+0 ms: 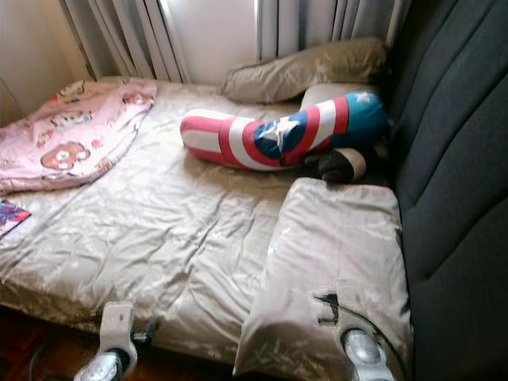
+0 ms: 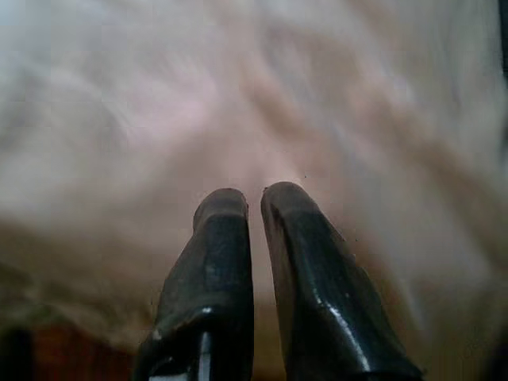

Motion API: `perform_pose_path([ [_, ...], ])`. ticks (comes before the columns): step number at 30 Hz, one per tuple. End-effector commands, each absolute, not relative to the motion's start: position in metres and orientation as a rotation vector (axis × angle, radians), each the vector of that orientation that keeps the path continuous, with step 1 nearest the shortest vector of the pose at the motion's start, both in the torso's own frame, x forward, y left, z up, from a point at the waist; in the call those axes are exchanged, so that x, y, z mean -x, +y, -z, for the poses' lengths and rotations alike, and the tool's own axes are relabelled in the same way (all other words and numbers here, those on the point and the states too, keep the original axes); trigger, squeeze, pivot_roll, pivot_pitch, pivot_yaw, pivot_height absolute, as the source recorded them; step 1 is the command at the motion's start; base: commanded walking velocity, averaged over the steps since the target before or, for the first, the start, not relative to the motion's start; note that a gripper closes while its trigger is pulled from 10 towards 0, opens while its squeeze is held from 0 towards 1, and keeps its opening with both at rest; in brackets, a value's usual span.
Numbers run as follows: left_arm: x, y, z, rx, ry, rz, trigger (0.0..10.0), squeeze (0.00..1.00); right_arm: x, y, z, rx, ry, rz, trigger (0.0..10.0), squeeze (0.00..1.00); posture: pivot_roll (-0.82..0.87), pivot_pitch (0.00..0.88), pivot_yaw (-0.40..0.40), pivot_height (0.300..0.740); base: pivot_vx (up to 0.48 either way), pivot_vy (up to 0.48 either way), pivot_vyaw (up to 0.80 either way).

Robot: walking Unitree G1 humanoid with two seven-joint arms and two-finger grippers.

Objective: Clean up the room

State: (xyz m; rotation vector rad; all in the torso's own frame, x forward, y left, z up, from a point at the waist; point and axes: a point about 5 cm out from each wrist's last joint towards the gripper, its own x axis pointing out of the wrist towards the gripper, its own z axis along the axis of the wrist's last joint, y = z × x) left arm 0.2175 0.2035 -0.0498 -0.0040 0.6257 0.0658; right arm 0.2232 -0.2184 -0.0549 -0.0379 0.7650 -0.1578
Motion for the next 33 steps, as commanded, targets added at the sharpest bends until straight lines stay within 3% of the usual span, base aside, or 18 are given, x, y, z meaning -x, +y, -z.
perform_pose_path([
  [1,-0.214,0.200,0.055,-0.012,0.659,-0.058,10.0,0.00,-0.209,-0.224,0.063,0.016,0.820,0.212,10.0,0.00,0.04,0.000,0.026,0.740,0.000,0.000,0.00],
  [19,-0.196,0.206,0.070,-0.012,0.778,-0.121,10.0,0.00,-0.171,-0.213,0.086,-0.005,0.966,0.246,10.0,0.00,0.02,0.000,0.067,0.740,0.000,0.000,0.00],
  [33,-0.199,0.196,0.071,0.007,0.778,-0.116,10.0,0.00,-0.177,-0.211,0.084,0.014,0.966,0.206,10.0,0.00,0.02,0.000,0.049,0.740,0.000,0.000,0.00],
])
